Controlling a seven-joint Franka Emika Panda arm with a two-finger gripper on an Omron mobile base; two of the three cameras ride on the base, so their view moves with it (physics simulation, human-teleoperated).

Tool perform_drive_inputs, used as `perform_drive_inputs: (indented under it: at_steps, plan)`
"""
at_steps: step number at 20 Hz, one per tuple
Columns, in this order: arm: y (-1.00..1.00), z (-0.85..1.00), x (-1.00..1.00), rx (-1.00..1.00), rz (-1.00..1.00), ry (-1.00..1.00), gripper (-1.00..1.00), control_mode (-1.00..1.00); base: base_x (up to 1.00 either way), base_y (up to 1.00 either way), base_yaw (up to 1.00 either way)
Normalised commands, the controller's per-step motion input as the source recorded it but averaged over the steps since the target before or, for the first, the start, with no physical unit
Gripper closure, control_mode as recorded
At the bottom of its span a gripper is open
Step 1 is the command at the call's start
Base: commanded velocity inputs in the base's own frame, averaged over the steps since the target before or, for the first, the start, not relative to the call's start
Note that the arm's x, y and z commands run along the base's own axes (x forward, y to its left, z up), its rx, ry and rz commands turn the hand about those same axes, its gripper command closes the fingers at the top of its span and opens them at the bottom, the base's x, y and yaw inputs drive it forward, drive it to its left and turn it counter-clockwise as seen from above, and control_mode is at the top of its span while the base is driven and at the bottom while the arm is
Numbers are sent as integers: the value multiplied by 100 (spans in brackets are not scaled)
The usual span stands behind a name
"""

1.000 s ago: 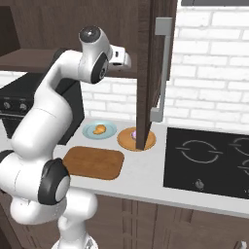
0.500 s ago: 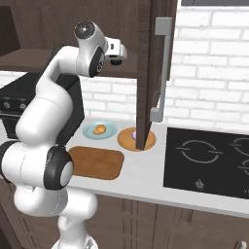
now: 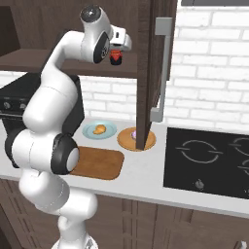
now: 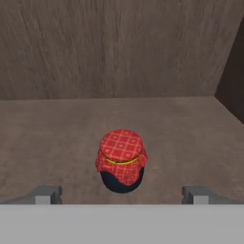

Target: From the different types of pastries on the counter, select a croissant and place it on the cutting board. Then retrieve a jar of jam from the cabinet and place it alongside the croissant on the cutting board.

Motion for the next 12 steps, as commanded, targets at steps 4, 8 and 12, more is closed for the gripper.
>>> perform_drive_inputs:
  at_steps: [4,8,12]
  plan:
    - [-4,-28,9,-8,-7,0,-100,-100,0,0,0]
    - [-4,-57,3,-12,-13,0,-100,-100,0,0,0]
    - [0,-2,1,2,-2,-3,-100,-100,0,0,0]
